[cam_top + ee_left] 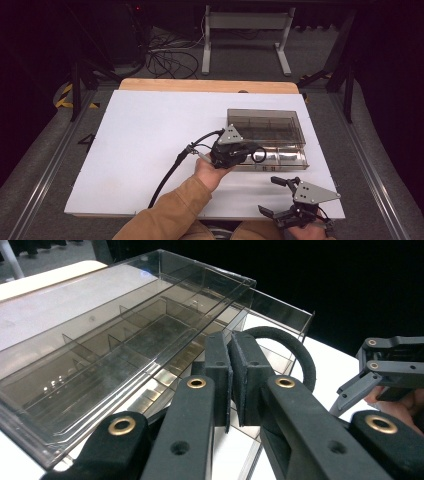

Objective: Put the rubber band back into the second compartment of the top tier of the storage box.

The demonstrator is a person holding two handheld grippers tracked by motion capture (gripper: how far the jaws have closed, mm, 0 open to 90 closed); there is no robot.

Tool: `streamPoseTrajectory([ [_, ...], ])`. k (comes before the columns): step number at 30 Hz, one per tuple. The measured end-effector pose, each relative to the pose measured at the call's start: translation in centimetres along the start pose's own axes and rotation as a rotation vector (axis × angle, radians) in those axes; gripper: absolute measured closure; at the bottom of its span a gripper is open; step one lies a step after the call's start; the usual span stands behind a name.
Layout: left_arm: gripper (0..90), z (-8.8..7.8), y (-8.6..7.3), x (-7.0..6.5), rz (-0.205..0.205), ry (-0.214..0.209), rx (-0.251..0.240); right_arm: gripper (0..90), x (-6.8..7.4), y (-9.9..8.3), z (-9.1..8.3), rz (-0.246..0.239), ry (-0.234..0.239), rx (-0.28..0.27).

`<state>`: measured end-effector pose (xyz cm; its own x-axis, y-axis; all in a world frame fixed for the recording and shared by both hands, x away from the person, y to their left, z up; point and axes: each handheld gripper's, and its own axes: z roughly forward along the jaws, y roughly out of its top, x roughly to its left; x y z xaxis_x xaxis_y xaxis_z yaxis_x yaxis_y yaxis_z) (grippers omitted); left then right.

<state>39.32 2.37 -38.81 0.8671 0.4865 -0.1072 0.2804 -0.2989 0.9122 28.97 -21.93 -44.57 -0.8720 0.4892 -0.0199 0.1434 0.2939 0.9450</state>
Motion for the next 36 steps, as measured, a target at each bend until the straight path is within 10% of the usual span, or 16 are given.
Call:
streamPoseTrajectory([
  [36,85.3,2.4,-0.3,-0.4,-0.012,0.019,0.015,5.7,0.0,0.0,0.0,-0.004,0.004,-0.002],
])
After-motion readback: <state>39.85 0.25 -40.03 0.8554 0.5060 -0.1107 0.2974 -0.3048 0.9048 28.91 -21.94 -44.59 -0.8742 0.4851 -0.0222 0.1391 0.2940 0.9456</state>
